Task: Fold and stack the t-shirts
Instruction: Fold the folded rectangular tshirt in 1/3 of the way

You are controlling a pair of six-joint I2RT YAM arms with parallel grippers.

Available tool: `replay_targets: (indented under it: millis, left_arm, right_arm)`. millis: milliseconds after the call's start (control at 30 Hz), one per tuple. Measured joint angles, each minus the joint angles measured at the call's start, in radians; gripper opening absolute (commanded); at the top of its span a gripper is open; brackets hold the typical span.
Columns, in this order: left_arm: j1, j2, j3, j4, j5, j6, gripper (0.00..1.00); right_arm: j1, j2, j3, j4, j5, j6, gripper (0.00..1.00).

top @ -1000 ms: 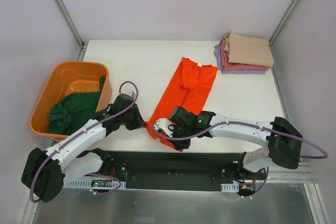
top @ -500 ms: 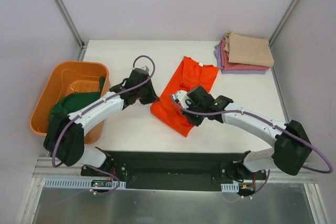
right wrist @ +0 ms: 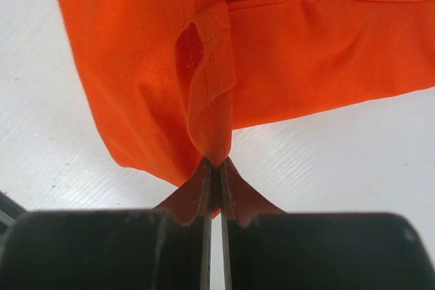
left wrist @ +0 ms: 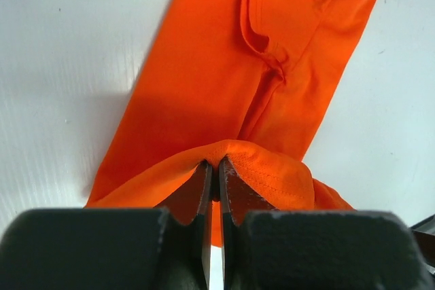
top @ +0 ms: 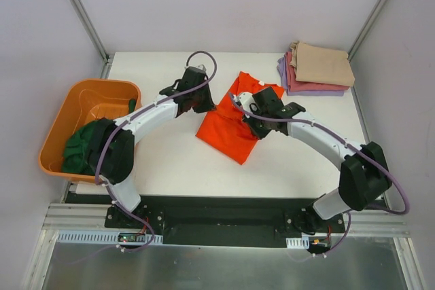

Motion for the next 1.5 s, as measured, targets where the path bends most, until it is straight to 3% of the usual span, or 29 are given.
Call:
replay_targets:
  millis: [367,600,700,767,833,867,900,933,967,1033,1233,1367,1500]
  left_arm:
    - [0.032,0.192,0.149,-0.004,0.011,0.045,0.00]
    - [0.049,0.271,0.216,-0.008,0.042,0.070,0.08]
    - [0.053,0.303,0.238,-0.008,0.057,0.076,0.15]
    - [0.053,0.325,0.251,-0.009,0.066,0.082,0.30]
    - [0.053,0.345,0.267,-0.009,0.079,0.092,0.50]
    - [0.053,0.354,0.272,-0.008,0.083,0.098,0.59]
    - [0.053,0.358,0.276,-0.009,0.086,0.099,0.68]
    - [0.053,0.362,0.281,-0.010,0.091,0.103,0.75]
    - [0.053,0.363,0.285,-0.012,0.096,0.111,0.84]
    - [0.057,0.363,0.296,-0.017,0.103,0.121,0.99]
    - [0.072,0.293,0.264,-0.016,0.098,0.130,0.99]
    - [0.074,0.144,0.133,-0.013,0.071,0.127,0.99]
    - [0.079,-0.011,-0.035,-0.010,0.023,0.106,0.99]
  right_arm:
    - [-0.089,0.191,0.089,0.034,0.007,-0.035,0.01]
    - [-0.111,0.263,0.129,0.055,0.009,-0.031,0.02]
    - [-0.113,0.278,0.130,0.058,0.020,-0.020,0.11]
    - [-0.113,0.286,0.130,0.063,0.032,-0.006,0.23]
    - [-0.113,0.294,0.132,0.069,0.044,0.013,0.45]
    - [-0.113,0.300,0.135,0.070,0.056,0.020,0.46]
    - [-0.114,0.306,0.140,0.071,0.070,0.032,0.57]
    - [-0.114,0.314,0.147,0.074,0.090,0.035,0.84]
    - [-0.114,0.320,0.154,0.077,0.111,0.044,0.96]
    - [-0.115,0.322,0.158,0.092,0.153,0.065,0.96]
    - [-0.117,0.238,0.111,0.168,0.209,0.122,0.96]
    - [-0.120,0.120,0.031,0.246,0.000,0.172,0.96]
    - [-0.093,0.139,0.035,0.310,-0.242,0.218,0.96]
